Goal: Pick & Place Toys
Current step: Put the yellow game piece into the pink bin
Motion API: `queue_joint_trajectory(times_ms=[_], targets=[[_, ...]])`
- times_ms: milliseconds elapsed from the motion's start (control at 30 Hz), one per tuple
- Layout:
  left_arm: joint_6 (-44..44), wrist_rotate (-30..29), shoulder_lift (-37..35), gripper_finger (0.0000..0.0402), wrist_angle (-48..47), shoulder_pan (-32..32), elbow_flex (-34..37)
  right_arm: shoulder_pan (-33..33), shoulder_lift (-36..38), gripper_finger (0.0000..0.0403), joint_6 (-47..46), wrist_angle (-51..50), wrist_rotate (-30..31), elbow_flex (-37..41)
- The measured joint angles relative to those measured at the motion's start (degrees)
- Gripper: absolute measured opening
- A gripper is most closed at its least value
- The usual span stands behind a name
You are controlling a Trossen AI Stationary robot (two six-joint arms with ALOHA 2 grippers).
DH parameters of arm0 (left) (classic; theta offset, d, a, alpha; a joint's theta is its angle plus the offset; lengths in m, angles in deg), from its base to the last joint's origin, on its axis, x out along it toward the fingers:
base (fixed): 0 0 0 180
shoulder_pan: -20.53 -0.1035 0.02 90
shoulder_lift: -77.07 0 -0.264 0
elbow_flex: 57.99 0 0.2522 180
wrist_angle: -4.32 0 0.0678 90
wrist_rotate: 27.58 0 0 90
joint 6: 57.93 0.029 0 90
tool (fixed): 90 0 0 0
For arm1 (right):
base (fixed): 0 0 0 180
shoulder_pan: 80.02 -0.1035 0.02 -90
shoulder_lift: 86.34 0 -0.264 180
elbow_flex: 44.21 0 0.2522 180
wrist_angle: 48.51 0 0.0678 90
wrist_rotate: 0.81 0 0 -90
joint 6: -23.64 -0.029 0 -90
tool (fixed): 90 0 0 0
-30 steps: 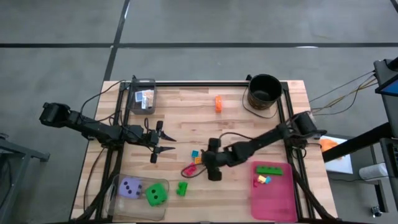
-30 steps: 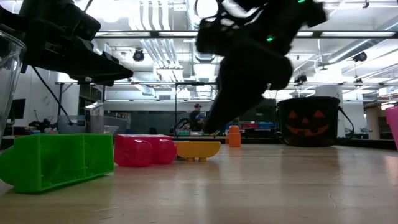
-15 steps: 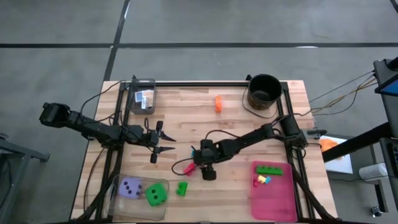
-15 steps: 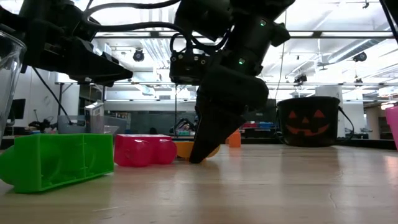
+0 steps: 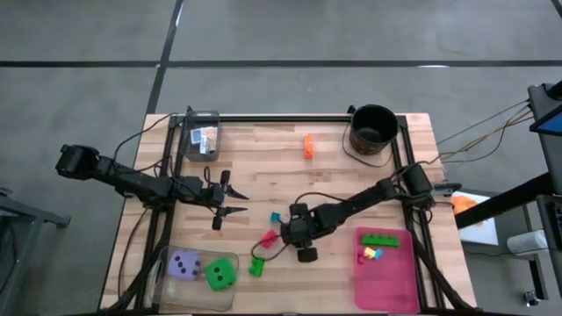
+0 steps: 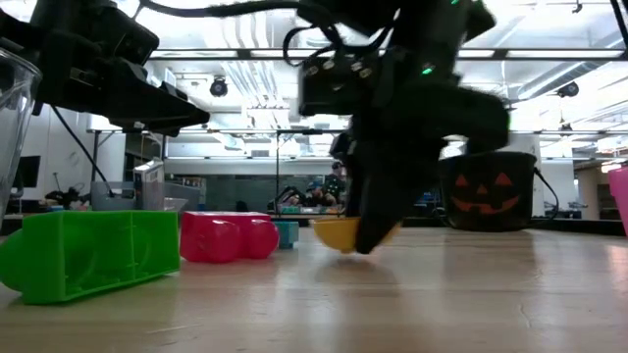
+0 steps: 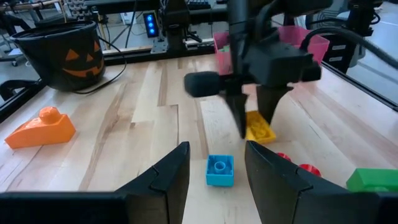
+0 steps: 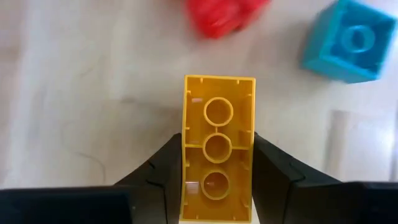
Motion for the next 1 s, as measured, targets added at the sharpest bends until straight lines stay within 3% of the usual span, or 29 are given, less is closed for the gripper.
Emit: queue_joint_trajectory(times_ms=[233,400,700,1000], targets=[[0.00,0.00,0.02,0.0157,0.02,0.00,0.00,-3.34,0.94,0.0133,0.07,-1.98,1.39,-0.02],[0.00,0.02,0.01,0.0157,0.03,0.00,0.00,-5.48,2.36,0.0133,0.65,2.56,3.01,-0.02],[0.00,0.02,0.01,0.0157,0.00,0.00,0.00,-7.24,2.94,0.0133,8.86,25.43,1.03,1.47],[0.00,0.00,0.01,0.0157,-0.05,0.00,0.00,-5.75,3.95,0.0133,10.58,59.26,-5.57,17.10]])
